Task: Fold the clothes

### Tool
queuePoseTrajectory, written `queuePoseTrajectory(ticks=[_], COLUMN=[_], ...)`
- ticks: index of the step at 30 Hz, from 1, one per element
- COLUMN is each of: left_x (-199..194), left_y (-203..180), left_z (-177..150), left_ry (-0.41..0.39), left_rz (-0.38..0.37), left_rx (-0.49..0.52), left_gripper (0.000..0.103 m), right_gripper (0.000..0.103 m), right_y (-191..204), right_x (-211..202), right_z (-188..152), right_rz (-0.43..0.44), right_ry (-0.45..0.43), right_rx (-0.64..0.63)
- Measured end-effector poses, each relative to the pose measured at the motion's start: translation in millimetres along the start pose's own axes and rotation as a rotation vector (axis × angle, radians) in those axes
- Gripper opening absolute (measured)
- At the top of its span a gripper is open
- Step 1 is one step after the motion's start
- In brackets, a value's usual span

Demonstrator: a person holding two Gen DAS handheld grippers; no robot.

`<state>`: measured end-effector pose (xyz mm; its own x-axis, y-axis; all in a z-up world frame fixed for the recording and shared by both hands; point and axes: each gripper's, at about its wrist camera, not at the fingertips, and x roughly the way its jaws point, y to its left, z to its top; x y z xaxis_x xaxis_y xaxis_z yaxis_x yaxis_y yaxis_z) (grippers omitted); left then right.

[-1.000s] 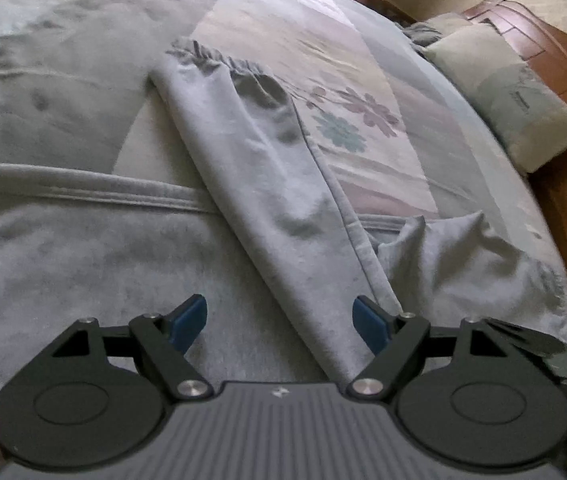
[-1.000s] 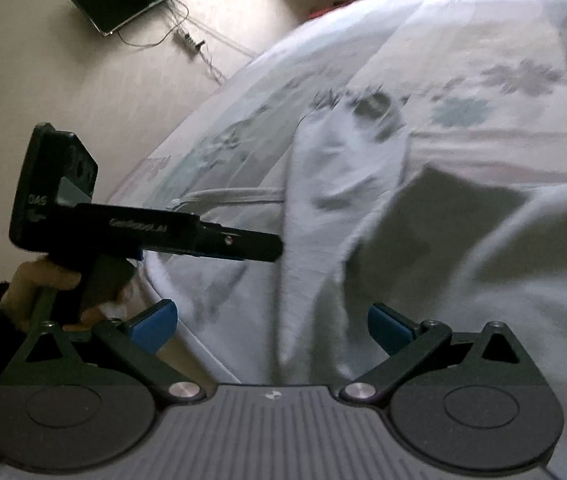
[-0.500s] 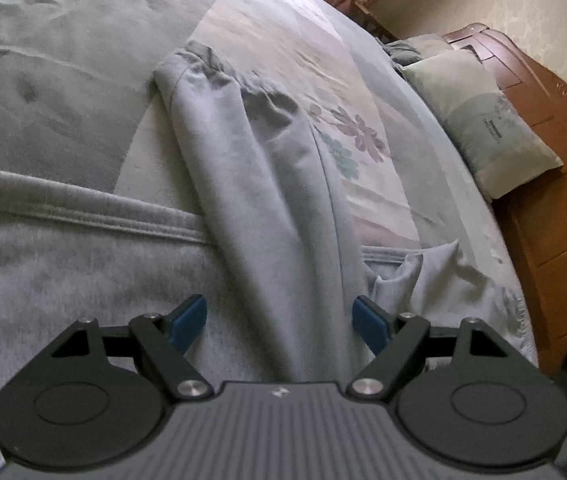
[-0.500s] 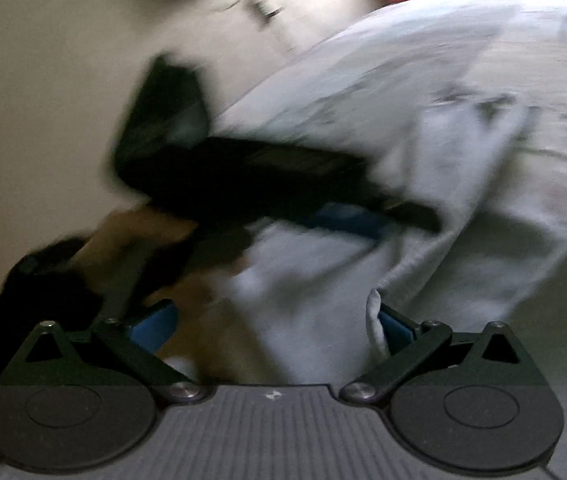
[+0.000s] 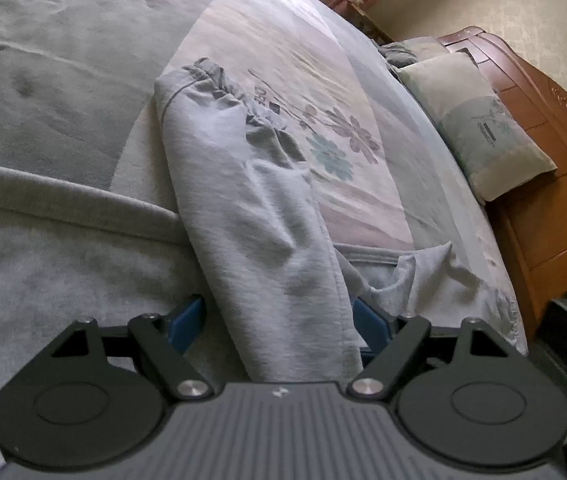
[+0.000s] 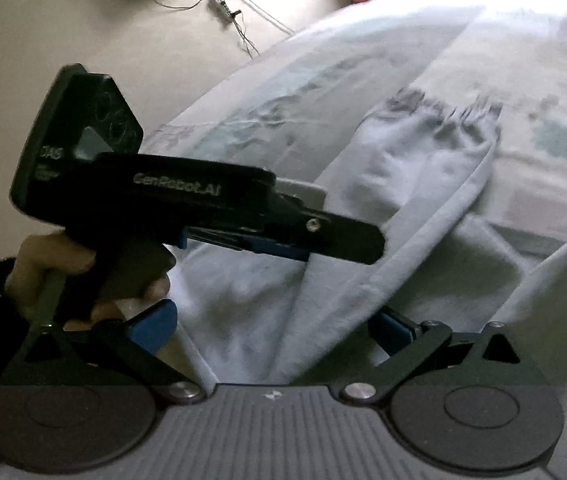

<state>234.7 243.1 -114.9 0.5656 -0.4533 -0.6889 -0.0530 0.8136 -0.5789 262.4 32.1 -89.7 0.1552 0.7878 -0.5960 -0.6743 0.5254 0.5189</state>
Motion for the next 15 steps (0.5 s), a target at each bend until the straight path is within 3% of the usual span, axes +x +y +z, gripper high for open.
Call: queuePoseTrajectory(ticks=[6, 10, 15], left_x=[-3, 3, 19], left_y=[13, 21, 26], left_z=[0, 6, 17], left_ry=[0.022, 0.006, -0.019], left_rz=[-0.041, -0.107, -0.175], left_rx=[-0.009, -0.064, -0.123], left_gripper=[0.081, 0.081, 0.080], right_gripper=[0.103, 0.103, 0.103], right_y=[10, 2, -11], right_x=[-21, -56, -98], right_z=[-21, -44, -71], right_rz=[0.129, 0.043, -0.021], right_ry=[0.077, 0.085, 0.030], right_rx=[-0.080, -0.096, -0.004])
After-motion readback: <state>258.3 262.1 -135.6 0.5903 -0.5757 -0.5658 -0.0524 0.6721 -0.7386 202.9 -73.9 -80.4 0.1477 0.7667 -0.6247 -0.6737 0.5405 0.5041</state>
